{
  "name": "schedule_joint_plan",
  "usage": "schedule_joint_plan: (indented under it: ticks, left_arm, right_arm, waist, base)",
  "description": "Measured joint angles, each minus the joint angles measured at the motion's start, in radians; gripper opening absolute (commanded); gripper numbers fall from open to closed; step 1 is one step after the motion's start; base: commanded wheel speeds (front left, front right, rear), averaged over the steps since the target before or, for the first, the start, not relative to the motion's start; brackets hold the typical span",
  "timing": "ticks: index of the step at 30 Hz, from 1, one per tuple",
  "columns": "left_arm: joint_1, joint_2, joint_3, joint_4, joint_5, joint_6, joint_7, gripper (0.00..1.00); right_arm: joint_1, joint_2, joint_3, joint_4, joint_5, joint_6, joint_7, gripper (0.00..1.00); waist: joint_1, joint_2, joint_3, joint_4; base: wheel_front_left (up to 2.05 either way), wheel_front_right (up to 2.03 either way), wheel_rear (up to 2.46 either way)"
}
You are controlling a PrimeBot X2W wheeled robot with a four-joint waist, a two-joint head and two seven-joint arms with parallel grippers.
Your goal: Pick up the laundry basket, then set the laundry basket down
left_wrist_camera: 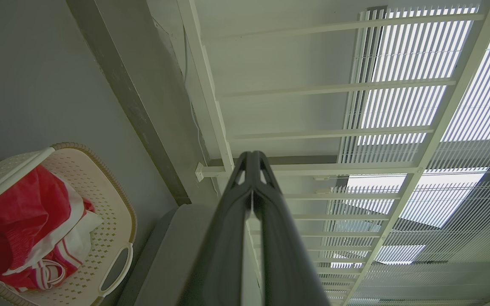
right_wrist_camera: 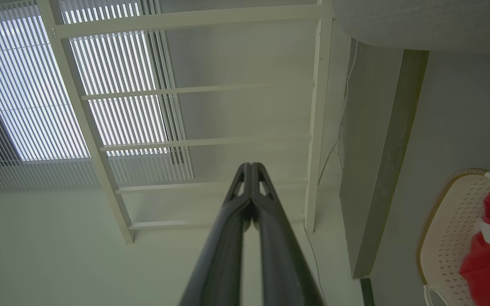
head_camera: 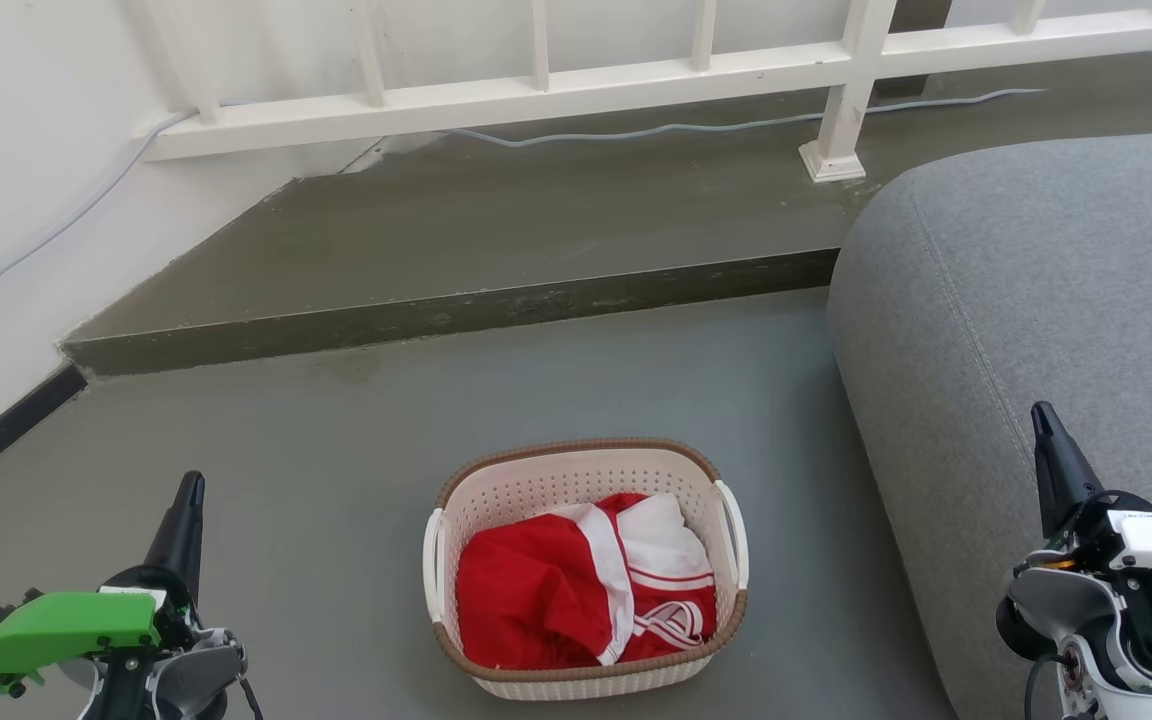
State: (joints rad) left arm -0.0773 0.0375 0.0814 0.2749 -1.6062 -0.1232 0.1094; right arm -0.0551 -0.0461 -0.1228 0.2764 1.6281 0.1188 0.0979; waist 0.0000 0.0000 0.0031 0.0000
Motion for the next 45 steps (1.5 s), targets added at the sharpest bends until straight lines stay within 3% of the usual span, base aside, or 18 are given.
schedule_joint_plan:
  ticks: [33, 34, 45]
  left_arm:
    - [0.000, 0.000, 0.000, 0.000, 0.000, 0.000, 0.000, 0.00]
    - [0.000, 0.000, 0.000, 0.002, 0.000, 0.000, 0.000, 1.00]
    - [0.031, -0.025, -0.013, 0.057, 0.000, 0.001, -0.008, 1.00]
  right_arm:
    - [0.000, 0.001, 0.000, 0.000, 0.000, 0.000, 0.000, 0.00]
    - [0.001, 0.002, 0.000, 0.002, 0.000, -0.001, 0.000, 1.00]
    - [0.058, 0.029, 0.009, 0.044, 0.000, -0.006, -0.002, 1.00]
  waist:
    - [0.0000, 0.0000, 0.000, 0.000]
    - [0.0000, 0.0000, 0.000, 0.000]
    - [0.0000, 0.0000, 0.001, 0.000]
  base:
    - [0.00, 0.00, 0.00]
    - [0.00, 0.00, 0.00]
    - [0.00, 0.00, 0.00]
